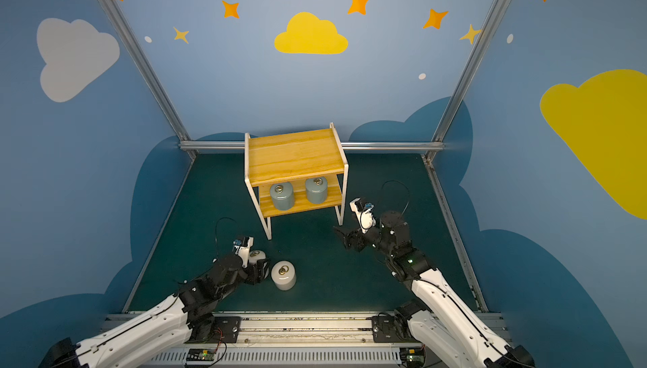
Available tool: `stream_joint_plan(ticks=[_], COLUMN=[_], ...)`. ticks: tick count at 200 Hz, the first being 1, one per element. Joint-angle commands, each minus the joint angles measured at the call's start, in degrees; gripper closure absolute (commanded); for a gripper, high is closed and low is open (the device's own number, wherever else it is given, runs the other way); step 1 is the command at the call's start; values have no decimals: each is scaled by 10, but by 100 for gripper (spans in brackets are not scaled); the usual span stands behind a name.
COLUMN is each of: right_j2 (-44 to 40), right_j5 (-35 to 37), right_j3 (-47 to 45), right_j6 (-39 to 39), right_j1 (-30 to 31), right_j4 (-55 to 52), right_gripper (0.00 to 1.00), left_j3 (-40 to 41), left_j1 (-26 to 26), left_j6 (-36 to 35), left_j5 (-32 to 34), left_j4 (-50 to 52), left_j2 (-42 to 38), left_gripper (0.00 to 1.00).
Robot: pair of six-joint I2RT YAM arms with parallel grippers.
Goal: Remove the tea canisters from the shelf
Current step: Place the tea canister at the center of the board.
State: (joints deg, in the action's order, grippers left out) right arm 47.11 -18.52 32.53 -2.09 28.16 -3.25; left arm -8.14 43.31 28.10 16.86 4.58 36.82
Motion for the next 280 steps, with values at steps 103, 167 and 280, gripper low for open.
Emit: stream_joint_plan(ticks=[103,167,280], right_j2=[-11,-13,-10], right_j5=[3,3,1], right_j3=[-14,-16,-20], right_j6=[5,5,2], right_j1=[-4,-5,-6], right_j4=[3,3,10], right_gripper=[11,11,11], left_j3=[-21,-33,-58], left_j1=[48,51,66], left_j6=[23,25,27], left_j5=[51,63,52], left_j4=[49,74,115], left_j2=[-12,-21,-29], left_gripper=[11,11,12])
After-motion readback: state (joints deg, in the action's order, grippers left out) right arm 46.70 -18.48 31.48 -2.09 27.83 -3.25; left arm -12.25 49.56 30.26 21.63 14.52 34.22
